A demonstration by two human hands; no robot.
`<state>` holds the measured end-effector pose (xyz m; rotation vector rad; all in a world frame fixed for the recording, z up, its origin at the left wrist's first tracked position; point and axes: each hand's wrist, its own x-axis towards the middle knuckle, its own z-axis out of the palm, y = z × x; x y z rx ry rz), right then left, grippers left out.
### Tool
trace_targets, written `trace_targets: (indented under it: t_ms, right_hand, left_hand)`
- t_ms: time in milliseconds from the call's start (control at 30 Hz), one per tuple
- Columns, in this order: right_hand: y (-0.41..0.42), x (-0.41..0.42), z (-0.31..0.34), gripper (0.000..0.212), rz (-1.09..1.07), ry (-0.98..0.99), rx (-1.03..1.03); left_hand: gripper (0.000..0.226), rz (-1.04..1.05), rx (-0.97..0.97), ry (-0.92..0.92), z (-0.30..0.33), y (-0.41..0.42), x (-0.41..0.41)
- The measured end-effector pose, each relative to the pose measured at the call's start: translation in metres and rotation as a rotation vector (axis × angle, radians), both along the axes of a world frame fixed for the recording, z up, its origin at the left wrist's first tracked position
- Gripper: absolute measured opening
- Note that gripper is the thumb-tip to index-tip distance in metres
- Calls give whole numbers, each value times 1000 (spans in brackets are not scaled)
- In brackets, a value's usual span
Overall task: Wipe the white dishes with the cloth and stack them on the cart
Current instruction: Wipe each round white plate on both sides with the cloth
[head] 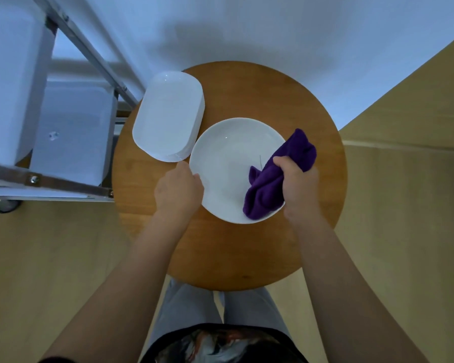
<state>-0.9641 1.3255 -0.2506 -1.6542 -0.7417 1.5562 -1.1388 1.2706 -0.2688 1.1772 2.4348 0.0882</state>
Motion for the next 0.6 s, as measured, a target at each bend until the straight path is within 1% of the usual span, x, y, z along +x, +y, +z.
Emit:
trace_targets:
  t_ms: [33,67,100,133,233,267,333,400,433,500,533,600]
  right_hand:
    - [0,1,-1,16,4,-5,15]
    - [1,3,-1,14,4,-16,28]
    - [2,5,-2,11,4,-38,44]
    - [2,6,-1,14,2,-68,67]
    - [3,8,1,43,31,-176,101]
    - [3,9,0,50,40,-201,90]
    - [1,10,-1,60,62,-229,61]
    - [-2,9,-6,66,129,-302,53]
    - [-3,8,-9,66,194,-380,70]
    - [-10,1,-18,64,329,-596,113]
    - [-14,-4,-22,63,370,-692,133]
    - [-19,-18,-28,63,389,-811,169]
  left_hand:
    - [13,14,35,-10,2,0,2]
    - [11,39,87,-57,4,-1,4]
    - [11,81,152,-137,7,-1,5]
    - [11,155,228,-241,9,0,6]
    - [16,502,410,-630,16,6,10]
    - [20,570,425,-737,18,7,13]
    - [23,582,398,-875,21,10,21]
    - [24,582,400,-937,22,12,26]
    - [26,604,406,-953,22,12,26]
    - [31,648,412,-977,24,11,26]
    - [33,665,413,-993,24,9,27]
    - [39,697,425,-1020,24,7,29]
